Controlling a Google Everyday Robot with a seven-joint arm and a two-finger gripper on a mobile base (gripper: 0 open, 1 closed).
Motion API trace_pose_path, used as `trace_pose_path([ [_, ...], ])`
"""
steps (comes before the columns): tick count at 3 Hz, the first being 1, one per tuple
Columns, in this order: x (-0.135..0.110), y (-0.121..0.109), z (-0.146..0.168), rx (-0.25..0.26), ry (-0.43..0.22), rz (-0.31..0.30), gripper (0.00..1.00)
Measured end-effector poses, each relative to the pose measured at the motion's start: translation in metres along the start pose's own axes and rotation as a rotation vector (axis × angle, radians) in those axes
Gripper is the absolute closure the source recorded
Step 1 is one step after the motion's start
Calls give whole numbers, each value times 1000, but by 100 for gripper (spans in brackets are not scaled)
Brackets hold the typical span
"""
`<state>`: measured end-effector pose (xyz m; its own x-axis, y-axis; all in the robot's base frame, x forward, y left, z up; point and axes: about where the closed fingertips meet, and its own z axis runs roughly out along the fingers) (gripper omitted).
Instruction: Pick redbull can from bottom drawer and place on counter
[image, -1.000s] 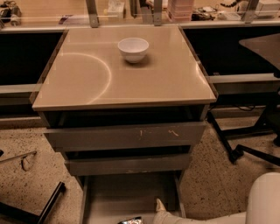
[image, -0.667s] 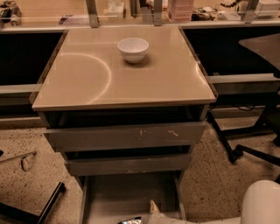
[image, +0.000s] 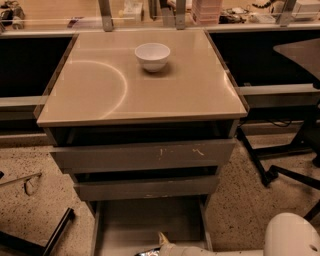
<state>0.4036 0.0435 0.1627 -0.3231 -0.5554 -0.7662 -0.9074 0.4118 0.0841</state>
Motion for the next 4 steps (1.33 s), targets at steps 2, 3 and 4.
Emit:
trace_pose_path([
  [2,11,4,29,-76,48,-45,0],
  [3,17,0,38,-90,54,-38,0],
  [4,26,-2,46,-111,58,-26,17],
])
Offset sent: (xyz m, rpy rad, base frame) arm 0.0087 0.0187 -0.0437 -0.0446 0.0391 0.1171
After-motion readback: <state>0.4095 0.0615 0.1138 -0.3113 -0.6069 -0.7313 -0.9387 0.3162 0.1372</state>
